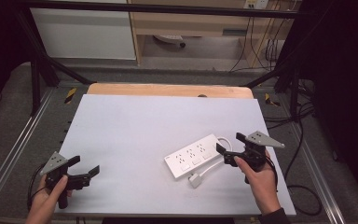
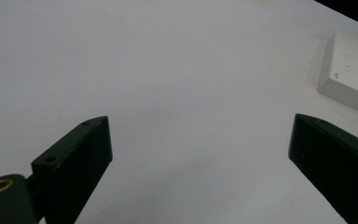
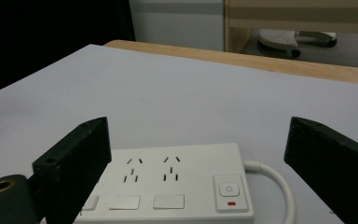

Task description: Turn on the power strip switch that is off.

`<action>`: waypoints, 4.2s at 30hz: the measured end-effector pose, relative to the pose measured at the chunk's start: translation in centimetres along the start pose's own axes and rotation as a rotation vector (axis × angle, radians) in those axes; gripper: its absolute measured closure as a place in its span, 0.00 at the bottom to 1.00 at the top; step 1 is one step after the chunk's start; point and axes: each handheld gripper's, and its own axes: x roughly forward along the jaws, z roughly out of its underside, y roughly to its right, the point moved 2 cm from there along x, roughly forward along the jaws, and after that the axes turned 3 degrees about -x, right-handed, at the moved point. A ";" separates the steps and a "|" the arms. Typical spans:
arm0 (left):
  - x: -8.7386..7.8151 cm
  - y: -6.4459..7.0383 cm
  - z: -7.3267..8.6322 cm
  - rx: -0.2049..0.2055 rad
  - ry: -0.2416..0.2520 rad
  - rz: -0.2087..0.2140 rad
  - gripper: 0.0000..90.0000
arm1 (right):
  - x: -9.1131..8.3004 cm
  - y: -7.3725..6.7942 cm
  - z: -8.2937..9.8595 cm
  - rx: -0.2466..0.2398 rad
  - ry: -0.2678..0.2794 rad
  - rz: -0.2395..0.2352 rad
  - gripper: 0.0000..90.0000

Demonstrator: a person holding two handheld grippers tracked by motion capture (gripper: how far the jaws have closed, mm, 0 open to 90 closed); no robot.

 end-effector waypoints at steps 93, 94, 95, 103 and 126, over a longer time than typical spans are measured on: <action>0.1 0.3 0.1 0.015 -0.009 0.010 0.07 | 6.8 -7.9 4.6 -0.144 -0.156 -0.214 0.94; 0.1 0.3 0.1 0.015 -0.009 0.010 0.07 | 6.9 -8.0 4.7 -0.144 -0.158 -0.216 0.94; 0.1 0.3 0.1 0.019 -0.009 0.010 0.07 | 6.9 -8.0 4.7 -0.145 -0.161 -0.215 0.94; 0.1 0.3 0.1 0.019 -0.009 0.011 0.07 | 6.9 -8.2 5.1 -0.157 -0.175 -0.218 0.97; 0.1 0.3 0.1 0.029 -0.008 0.011 0.07 | 7.0 -8.3 6.0 -0.187 -0.209 -0.209 1.00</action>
